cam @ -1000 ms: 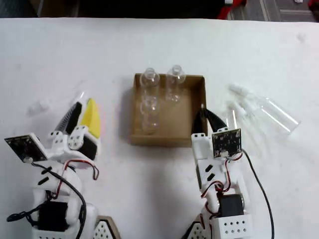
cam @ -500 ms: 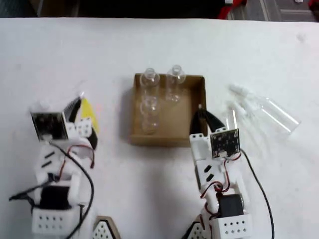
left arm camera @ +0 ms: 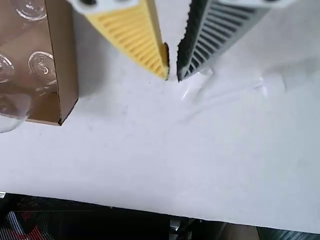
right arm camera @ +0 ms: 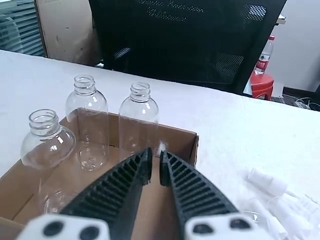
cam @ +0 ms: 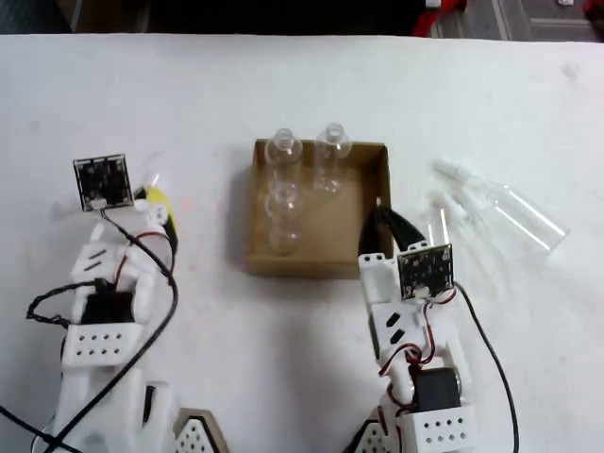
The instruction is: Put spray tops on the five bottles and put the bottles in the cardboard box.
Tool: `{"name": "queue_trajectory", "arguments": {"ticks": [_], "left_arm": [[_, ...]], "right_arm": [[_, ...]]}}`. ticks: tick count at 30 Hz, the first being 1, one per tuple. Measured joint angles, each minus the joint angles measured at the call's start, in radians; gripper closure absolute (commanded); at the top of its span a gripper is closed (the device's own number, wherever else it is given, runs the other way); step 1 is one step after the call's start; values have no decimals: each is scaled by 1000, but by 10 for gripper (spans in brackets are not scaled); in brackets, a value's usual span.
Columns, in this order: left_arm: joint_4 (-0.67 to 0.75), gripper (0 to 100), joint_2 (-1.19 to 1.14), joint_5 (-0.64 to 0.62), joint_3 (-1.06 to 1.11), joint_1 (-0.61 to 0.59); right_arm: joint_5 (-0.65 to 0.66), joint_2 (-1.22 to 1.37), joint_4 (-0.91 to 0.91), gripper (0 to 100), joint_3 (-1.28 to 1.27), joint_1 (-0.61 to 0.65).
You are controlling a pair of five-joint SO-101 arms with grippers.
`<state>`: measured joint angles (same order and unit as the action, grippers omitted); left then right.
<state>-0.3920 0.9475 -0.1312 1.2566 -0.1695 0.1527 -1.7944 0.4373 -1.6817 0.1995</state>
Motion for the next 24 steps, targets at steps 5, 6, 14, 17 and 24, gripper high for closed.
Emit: {"name": "queue_trajectory", "arguments": {"ticks": [5,6,14,17,24], "left_arm": [[0,965,-9,0,0,0],[0,964,-9,0,0,0],[0,962,-9,2,0,40],[0,962,-9,2,0,40],[25,962,-9,2,0,40]], "right_arm": [[0,0,0,981,0,0],[0,0,0,981,0,0],[0,0,0,981,0,0],[0,0,0,981,0,0],[0,0,0,981,0,0]]}}
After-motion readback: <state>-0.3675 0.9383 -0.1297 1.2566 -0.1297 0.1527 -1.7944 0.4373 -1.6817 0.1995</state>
